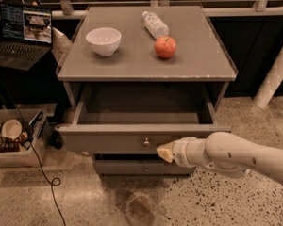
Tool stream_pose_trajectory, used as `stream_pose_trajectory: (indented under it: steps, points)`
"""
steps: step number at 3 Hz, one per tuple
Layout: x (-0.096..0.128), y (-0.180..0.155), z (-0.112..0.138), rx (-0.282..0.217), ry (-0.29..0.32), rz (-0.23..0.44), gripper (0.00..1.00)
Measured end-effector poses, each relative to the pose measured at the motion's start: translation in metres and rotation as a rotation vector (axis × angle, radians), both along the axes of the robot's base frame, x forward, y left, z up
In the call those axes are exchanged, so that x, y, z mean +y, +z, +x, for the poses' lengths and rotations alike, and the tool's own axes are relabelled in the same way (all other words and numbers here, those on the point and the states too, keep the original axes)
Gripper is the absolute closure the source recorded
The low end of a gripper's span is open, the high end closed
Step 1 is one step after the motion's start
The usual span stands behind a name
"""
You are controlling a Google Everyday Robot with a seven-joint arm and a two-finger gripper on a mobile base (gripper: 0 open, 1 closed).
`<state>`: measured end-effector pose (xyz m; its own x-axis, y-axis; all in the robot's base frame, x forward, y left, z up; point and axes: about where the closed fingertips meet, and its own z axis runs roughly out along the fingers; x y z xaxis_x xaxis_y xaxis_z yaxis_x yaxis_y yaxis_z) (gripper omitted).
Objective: Close top drawer
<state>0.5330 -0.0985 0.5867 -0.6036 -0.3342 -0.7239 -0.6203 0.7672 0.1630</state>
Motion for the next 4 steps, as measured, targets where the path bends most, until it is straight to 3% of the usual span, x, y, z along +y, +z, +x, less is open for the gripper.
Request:
stream_pose_trajectory:
  steps: [1,2,3,4]
  points:
    - [-0.009,0.016,0.038,-0.043,-0.011,-0.032,1.00]
    - [-0.009,0.016,0.039,-0.048,-0.011,-0.034,1.00]
    - [-0.015,0.031,0.067,-0.137,-0.031,-0.071,1.00]
    - [-0.016,0.035,0.076,-0.166,-0.028,-0.084,1.00]
